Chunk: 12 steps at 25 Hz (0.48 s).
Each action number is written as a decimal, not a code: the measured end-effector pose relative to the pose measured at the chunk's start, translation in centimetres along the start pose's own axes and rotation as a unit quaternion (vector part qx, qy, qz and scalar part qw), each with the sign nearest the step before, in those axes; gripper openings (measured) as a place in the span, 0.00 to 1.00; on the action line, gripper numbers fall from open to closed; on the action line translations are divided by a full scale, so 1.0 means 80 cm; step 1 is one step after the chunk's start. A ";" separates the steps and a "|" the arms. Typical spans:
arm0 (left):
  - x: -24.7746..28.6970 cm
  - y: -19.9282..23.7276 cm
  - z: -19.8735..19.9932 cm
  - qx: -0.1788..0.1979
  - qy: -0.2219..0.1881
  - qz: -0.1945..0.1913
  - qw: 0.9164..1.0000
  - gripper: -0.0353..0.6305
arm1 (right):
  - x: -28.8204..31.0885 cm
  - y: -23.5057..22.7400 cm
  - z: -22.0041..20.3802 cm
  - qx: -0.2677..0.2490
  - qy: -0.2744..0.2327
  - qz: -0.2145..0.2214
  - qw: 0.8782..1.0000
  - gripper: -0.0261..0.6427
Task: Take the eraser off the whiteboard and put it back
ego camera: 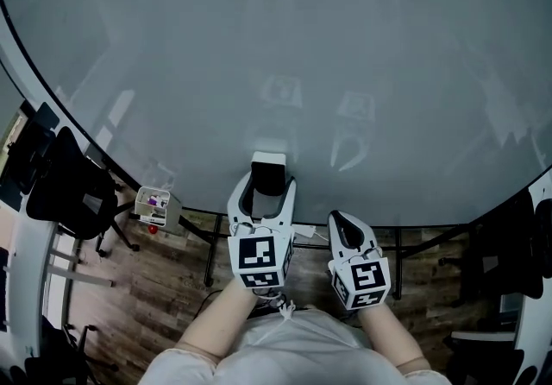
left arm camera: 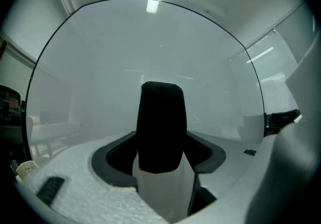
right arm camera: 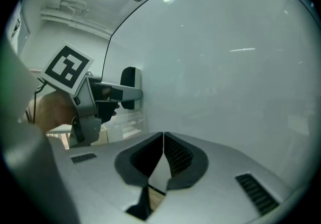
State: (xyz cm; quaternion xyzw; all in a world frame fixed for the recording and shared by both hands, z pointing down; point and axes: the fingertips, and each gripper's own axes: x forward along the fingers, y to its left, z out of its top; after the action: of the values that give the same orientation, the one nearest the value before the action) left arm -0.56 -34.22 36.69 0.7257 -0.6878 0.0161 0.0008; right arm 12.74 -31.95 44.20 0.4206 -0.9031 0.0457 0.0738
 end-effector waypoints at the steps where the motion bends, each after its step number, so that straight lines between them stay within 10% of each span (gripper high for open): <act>1: 0.000 0.003 0.001 -0.005 0.000 0.005 1.000 0.48 | -0.001 0.000 -0.001 0.001 0.001 -0.003 1.000 0.08; 12: -0.001 0.005 0.003 0.003 -0.002 0.007 1.000 0.45 | -0.001 -0.002 -0.004 0.007 0.002 -0.019 1.000 0.08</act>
State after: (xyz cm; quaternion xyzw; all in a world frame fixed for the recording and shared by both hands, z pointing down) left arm -0.96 -34.17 36.46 0.7207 -0.6930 0.0163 -0.0031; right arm 12.95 -31.91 44.49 0.4381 -0.8944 0.0514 0.0740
